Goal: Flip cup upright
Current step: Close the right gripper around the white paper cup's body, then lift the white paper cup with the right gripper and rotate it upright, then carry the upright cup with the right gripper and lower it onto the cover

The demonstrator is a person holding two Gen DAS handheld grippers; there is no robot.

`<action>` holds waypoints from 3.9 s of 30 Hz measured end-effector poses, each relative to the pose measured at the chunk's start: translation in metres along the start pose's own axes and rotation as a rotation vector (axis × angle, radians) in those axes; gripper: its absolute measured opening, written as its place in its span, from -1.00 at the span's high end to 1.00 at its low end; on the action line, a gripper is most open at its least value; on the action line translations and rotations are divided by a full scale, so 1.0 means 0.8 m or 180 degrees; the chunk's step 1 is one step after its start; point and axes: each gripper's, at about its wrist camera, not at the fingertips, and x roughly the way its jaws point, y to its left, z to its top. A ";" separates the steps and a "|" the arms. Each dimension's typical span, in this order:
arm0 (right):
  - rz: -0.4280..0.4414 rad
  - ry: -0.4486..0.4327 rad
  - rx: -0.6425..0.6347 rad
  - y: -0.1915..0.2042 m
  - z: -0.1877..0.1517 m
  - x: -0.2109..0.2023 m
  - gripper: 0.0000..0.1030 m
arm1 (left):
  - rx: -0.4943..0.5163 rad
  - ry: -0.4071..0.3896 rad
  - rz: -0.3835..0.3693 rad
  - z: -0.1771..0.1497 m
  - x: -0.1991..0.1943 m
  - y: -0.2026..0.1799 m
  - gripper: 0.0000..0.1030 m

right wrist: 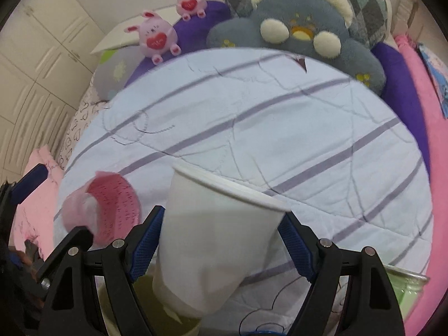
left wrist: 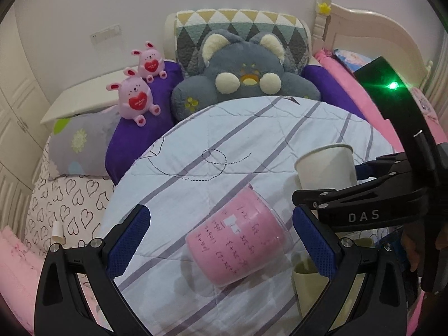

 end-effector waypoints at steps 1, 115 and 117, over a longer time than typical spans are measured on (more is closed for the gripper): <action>0.0021 0.0019 0.0026 -0.002 0.001 0.002 -0.58 | 0.0010 0.0002 0.0015 0.000 0.002 0.000 -1.00; -0.0100 -0.0855 0.0104 -0.010 -0.349 -0.159 -0.56 | -0.0079 -0.0185 -0.0074 -0.243 -0.203 -0.122 -0.99; -0.0098 -0.0900 0.0138 -0.019 -0.354 -0.163 -0.56 | -0.0080 -0.0163 -0.0100 -0.241 -0.202 -0.136 -1.00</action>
